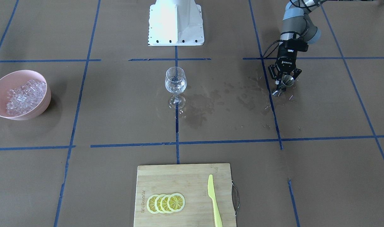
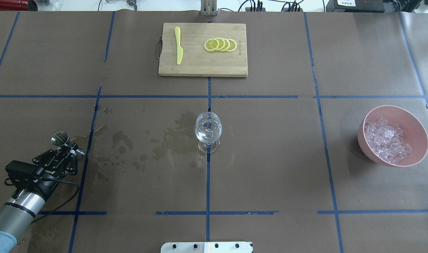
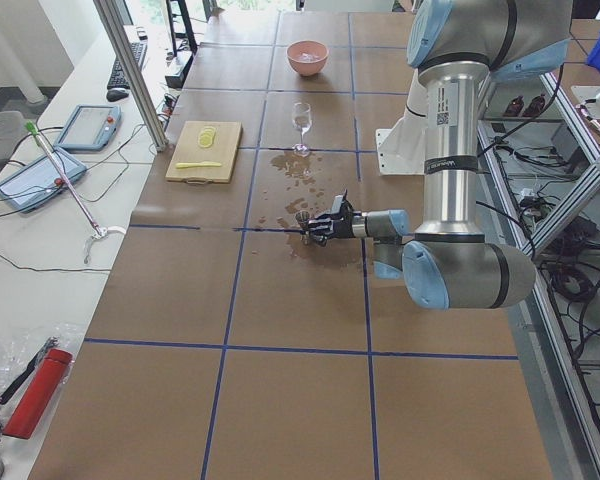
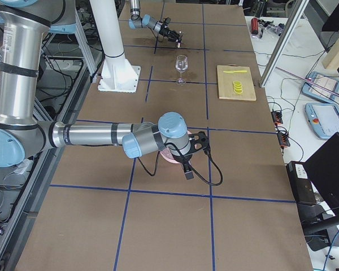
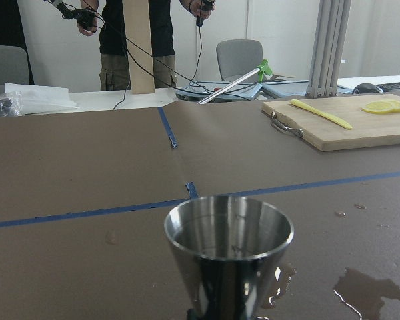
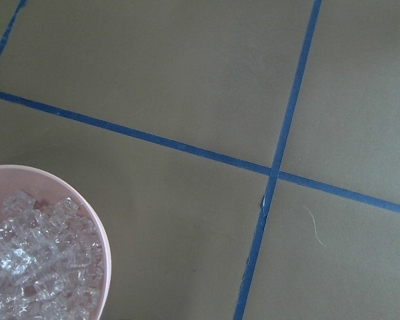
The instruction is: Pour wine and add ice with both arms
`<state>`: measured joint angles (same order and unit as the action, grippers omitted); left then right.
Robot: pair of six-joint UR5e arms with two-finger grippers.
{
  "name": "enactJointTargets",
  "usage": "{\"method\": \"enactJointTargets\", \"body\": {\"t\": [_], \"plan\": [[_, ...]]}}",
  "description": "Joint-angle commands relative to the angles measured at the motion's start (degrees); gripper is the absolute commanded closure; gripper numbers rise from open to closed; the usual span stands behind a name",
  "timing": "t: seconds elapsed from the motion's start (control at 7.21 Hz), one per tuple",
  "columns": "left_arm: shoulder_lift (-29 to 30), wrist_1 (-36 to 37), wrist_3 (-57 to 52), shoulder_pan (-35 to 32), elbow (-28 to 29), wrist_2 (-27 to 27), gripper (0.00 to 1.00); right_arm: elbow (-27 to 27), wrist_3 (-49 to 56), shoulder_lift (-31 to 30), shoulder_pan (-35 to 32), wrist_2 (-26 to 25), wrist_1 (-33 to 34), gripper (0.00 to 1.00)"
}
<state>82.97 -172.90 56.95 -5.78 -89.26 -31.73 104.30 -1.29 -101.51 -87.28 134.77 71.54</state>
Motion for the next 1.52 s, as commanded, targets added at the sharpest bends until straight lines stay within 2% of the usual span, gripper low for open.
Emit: {"method": "enactJointTargets", "body": {"t": [0.0, 0.28, 0.42, 0.55, 0.83, 1.39], "plan": [[0.0, -0.3, 0.0, 0.2, 0.0, 0.0, 0.49, 0.0, 0.0, 0.0, 0.0, 0.0, 0.0, 0.0], [0.0, -0.7, -0.1, 0.2, 0.0, 0.0, 0.41, 0.1, 0.0, 0.0, 0.0, 0.0, 0.0, 0.0], [0.0, -0.7, -0.1, 0.2, -0.1, 0.0, 0.31, 0.1, 0.0, 0.0, 0.0, 0.0, 0.0, 0.0], [-0.1, -2.0, 0.3, 0.3, 0.1, 2.0, 0.0, 0.2, 0.0, 0.0, 0.0, 0.0, 0.0, 0.0], [-0.1, -11.5, 0.4, 0.9, 2.9, 7.4, 0.0, 0.2, 0.1, -0.2, 0.0, 0.0, 0.0, 0.0], [0.0, -15.2, -2.0, 1.0, -1.6, 11.9, 0.0, 0.2, 0.1, -0.3, -0.1, 0.1, 0.0, 0.0]]}}
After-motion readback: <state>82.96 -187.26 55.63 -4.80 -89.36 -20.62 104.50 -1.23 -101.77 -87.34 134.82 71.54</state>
